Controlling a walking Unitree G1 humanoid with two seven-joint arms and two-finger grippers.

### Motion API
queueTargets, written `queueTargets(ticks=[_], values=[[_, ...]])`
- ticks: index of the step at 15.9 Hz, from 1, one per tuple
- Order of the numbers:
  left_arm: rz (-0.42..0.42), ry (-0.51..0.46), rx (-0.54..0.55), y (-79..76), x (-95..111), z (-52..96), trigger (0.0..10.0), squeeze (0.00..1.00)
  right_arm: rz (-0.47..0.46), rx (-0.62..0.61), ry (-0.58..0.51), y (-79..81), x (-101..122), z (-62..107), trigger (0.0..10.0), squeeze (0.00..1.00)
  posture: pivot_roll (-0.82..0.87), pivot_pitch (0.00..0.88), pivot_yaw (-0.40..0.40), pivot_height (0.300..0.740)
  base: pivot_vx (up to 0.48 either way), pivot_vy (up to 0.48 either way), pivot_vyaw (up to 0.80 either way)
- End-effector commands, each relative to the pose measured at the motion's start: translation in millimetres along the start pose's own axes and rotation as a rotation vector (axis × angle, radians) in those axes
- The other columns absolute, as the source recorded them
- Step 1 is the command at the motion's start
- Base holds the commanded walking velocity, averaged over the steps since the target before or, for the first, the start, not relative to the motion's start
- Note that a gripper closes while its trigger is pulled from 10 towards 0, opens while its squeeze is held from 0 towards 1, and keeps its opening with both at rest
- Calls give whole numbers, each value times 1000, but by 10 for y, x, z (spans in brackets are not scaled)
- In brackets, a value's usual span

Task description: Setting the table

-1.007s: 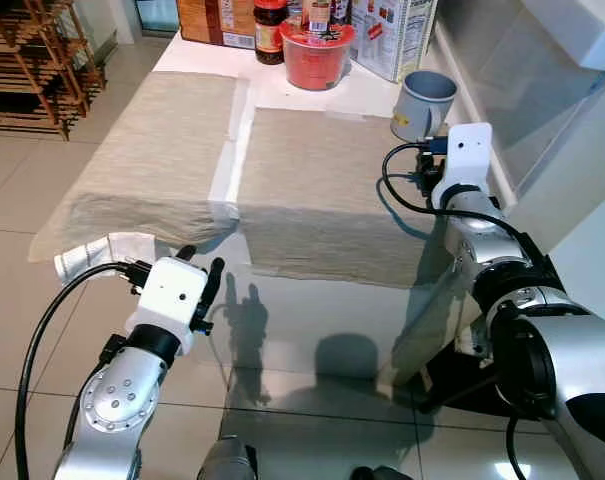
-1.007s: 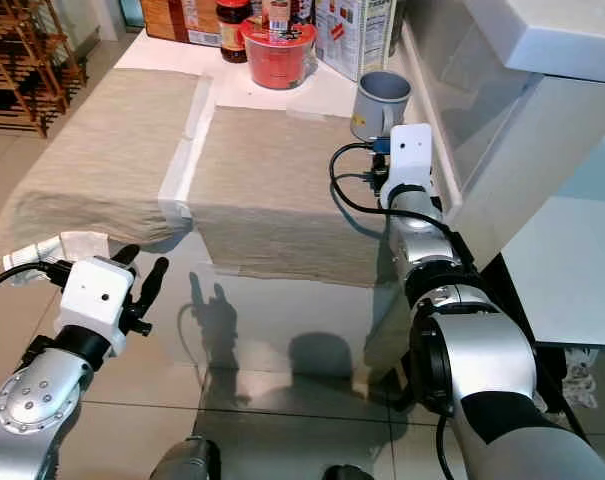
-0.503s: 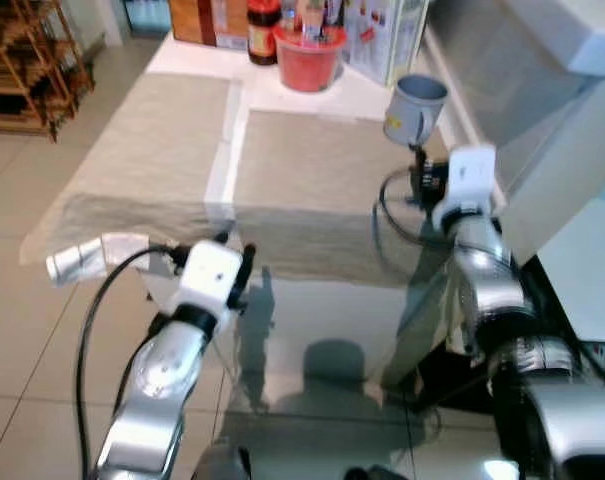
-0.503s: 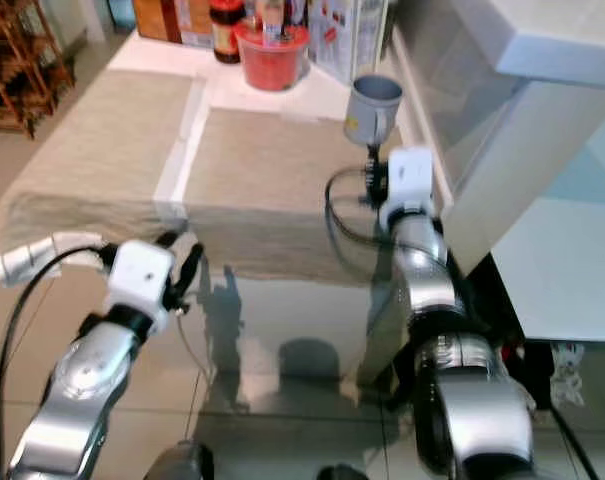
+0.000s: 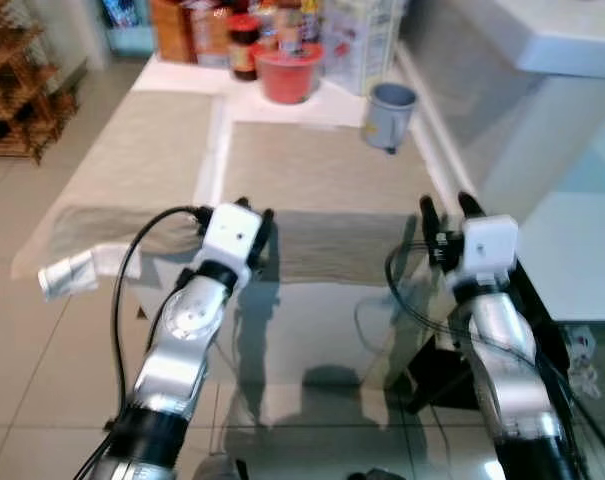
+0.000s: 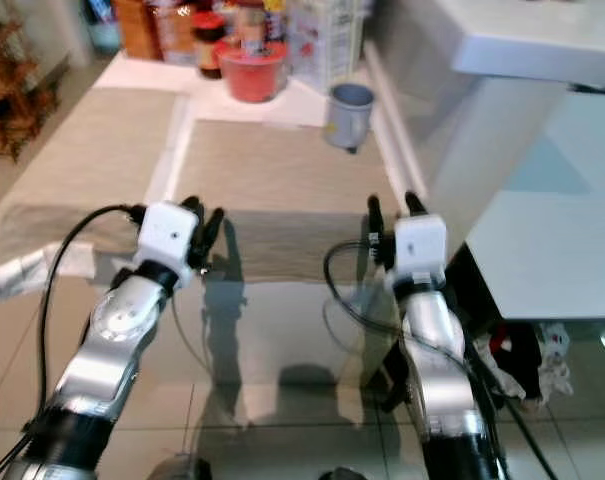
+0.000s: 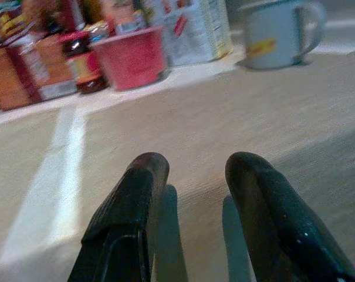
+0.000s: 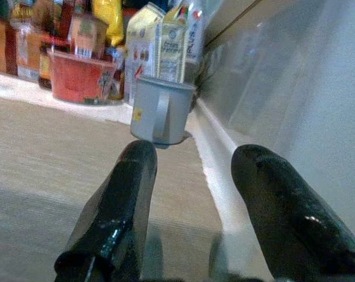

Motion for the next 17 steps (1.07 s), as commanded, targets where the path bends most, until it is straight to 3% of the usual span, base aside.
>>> queueTargets(ticks=[1,4,5,10,15,17], values=[[8,-26,-17,-45,35,-48,10000,0,-8,12,-38,54,99,50,10000,0,11,0,-4,740,0,0,0],[31,-86,13,-7,157,-152,10000,0,46,42,-106,179,222,62,10000,0,11,0,1,740,0,0,0],[55,-132,41,24,257,-185,10000,0,83,70,-182,230,441,-25,10000,0,13,0,2,740,0,0,0],[78,-146,100,61,273,-172,10000,0,-11,55,-50,129,216,-150,10000,0,36,0,-15,740,220,400,0],[-6,-148,46,-18,325,-207,10000,0,21,42,-98,107,340,-215,10000,0,50,0,-22,740,349,156,372],[-52,-169,0,-76,459,-265,10000,0,13,13,-110,62,388,-216,10000,0,47,0,-17,740,480,0,0]])
Point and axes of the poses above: a point about 5 cm out from each wrist's last joint towards the gripper, its own z axis pointing back from the gripper into the wrist, its own x axis along the axis of the wrist's last joint, y = z × x, the point moved 3 cm from there along -z, pointing out of the wrist towards the gripper, and after that the axes turned 1 degree about z, right-handed, at the moved point
